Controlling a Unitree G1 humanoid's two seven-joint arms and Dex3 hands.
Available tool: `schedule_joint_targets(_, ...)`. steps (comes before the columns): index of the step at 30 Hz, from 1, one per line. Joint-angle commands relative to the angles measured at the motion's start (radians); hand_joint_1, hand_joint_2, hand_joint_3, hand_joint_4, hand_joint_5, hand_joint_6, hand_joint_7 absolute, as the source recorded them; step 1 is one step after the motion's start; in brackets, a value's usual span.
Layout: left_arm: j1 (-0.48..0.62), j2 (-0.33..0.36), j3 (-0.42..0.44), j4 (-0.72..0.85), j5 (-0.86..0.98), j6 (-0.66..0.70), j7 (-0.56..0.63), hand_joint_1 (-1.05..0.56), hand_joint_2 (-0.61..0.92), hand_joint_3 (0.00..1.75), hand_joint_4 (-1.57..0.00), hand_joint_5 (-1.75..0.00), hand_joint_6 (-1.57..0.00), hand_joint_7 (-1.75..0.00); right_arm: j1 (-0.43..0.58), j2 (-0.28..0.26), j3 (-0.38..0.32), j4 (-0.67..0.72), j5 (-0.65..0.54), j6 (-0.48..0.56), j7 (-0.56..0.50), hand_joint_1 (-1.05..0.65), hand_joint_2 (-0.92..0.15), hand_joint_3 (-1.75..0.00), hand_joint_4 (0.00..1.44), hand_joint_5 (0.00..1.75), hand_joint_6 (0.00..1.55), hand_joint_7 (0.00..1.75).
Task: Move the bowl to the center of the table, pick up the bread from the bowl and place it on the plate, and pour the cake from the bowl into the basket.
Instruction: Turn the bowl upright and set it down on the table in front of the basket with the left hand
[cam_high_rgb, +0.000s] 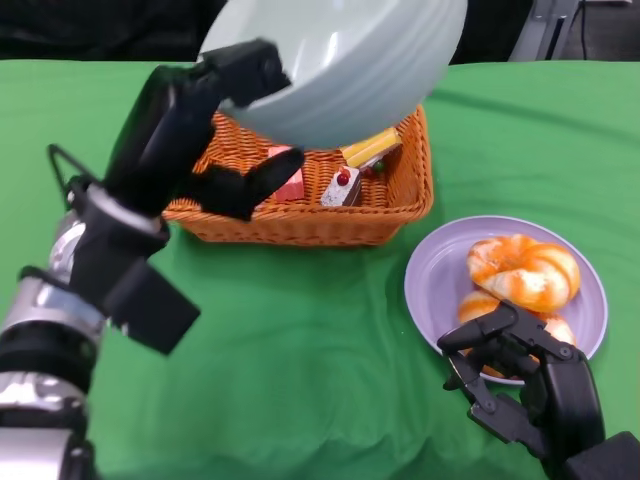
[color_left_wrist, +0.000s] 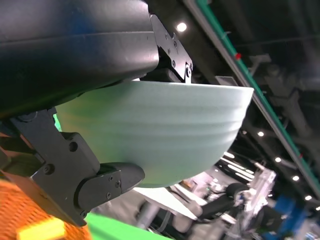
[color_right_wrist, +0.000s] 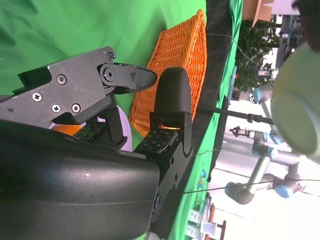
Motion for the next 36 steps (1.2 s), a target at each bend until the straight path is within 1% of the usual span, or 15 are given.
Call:
schedule_joint_targets(1, 0.038, 0.087, -0.022, -0.051, 0.17, -0.02, 0.227, -0.06, 0.36, 1.39, -0.85, -1.57, -0.78, -1.56, -0.008, -0.011, -0.009, -0.017, 0.017, 0.011, 0.003, -0.18, -0.77, -0.51, 0.75, 1.48, 0.74, 1.16)
schedule_joint_targets(2, 0.052, 0.114, -0.037, -0.056, 0.227, -0.021, 0.301, -0.06, 0.37, 1.39, -0.87, -1.55, -0.78, -1.56, -0.009, -0.012, -0.009, -0.019, 0.017, 0.011, 0.005, -0.18, -0.77, -0.51, 0.75, 1.48, 0.74, 1.16)
schedule_joint_targets(4, 0.072, 0.16, -0.077, -0.058, 0.323, -0.011, 0.441, -0.1, 0.45, 1.26, -0.9, -1.56, -0.76, -1.54, -0.011, -0.012, -0.009, -0.02, 0.016, 0.009, 0.004, -0.18, -0.77, -0.5, 0.75, 1.47, 0.73, 1.16)
schedule_joint_targets(6, 0.093, 0.207, -0.129, -0.063, 0.413, 0.013, 0.579, -0.11, 0.48, 1.21, -0.9, -1.56, -0.75, -1.53, -0.012, -0.011, -0.011, -0.024, 0.025, 0.015, 0.008, -0.18, -0.77, -0.5, 0.75, 1.47, 0.73, 1.17)
schedule_joint_targets(8, 0.12, 0.251, -0.187, -0.068, 0.491, 0.034, 0.718, -0.08, 0.43, 1.27, -0.88, -1.61, -0.75, -1.54, -0.011, -0.009, -0.013, -0.03, 0.035, 0.024, 0.013, -0.2, -0.76, -0.49, 0.75, 1.47, 0.73, 1.16)
schedule_joint_targets(10, 0.137, 0.282, -0.242, -0.072, 0.541, 0.047, 0.829, -0.05, 0.4, 1.28, -0.84, -1.71, -0.76, -1.55, -0.01, -0.01, -0.015, -0.036, 0.035, 0.027, 0.011, -0.19, -0.76, -0.49, 0.75, 1.47, 0.74, 1.14)
schedule_joint_targets(13, 0.167, 0.327, -0.326, -0.078, 0.6, 0.07, 0.977, -0.04, 0.38, 1.3, -0.85, -1.74, -0.77, -1.56, -0.012, -0.014, -0.017, -0.032, 0.034, 0.018, 0.01, -0.18, -0.75, -0.49, 0.75, 1.48, 0.74, 1.15)
schedule_joint_targets(16, 0.2, 0.372, -0.404, -0.092, 0.641, 0.088, 1.088, -0.04, 0.37, 1.3, -0.85, -1.74, -0.77, -1.54, -0.007, -0.015, -0.019, -0.041, 0.038, 0.027, 0.012, -0.19, -0.75, -0.5, 0.75, 1.48, 0.75, 1.15)
schedule_joint_targets(19, 0.228, 0.414, -0.468, -0.109, 0.653, 0.091, 1.138, -0.04, 0.34, 1.34, -0.84, -1.74, -0.75, -1.59, -0.009, -0.016, -0.021, -0.037, 0.041, 0.019, 0.014, -0.18, -0.75, -0.51, 0.75, 1.47, 0.74, 1.15)
schedule_joint_targets(22, 0.279, 0.466, -0.518, -0.134, 0.657, 0.088, 1.151, -0.06, 0.31, 1.39, -0.86, -1.74, -0.76, -1.63, -0.01, -0.023, -0.022, -0.04, 0.032, 0.021, 0.013, -0.17, -0.76, -0.52, 0.74, 1.47, 0.74, 1.16)
schedule_joint_targets(27, 0.326, 0.529, -0.591, -0.151, 0.671, 0.093, 1.174, -0.04, 0.25, 1.38, -0.88, -1.75, -0.79, -1.67, -0.009, -0.023, -0.022, -0.043, 0.022, 0.028, 0.001, -0.17, -0.74, -0.55, 0.75, 1.47, 0.74, 1.16)
schedule_joint_targets(29, 0.334, 0.542, -0.619, -0.152, 0.679, 0.094, 1.188, 0.0, 0.18, 1.44, -0.87, -1.75, -0.8, -1.65, -0.009, -0.025, -0.022, -0.042, 0.026, 0.027, 0.005, -0.16, -0.72, -0.58, 0.76, 1.47, 0.74, 1.16)
schedule_joint_targets(31, 0.332, 0.546, -0.648, -0.147, 0.688, 0.098, 1.21, 0.01, 0.15, 1.47, -0.87, -1.74, -0.8, -1.63, -0.009, -0.03, -0.021, -0.039, 0.019, 0.019, 0.004, -0.16, -0.7, -0.62, 0.76, 1.48, 0.74, 1.16)
schedule_joint_targets(35, 0.325, 0.547, -0.695, -0.132, 0.693, 0.097, 1.231, -0.06, 0.21, 1.41, -0.89, -1.74, -0.81, -1.62, -0.006, -0.029, -0.02, -0.043, 0.011, 0.019, -0.002, -0.16, -0.67, -0.68, 0.76, 1.48, 0.74, 1.19)
schedule_joint_targets(36, 0.323, 0.547, -0.704, -0.128, 0.69, 0.096, 1.225, -0.05, 0.21, 1.4, -0.88, -1.74, -0.8, -1.63, -0.002, -0.026, -0.019, -0.049, 0.014, 0.026, -0.002, -0.17, -0.67, -0.69, 0.76, 1.48, 0.74, 1.19)
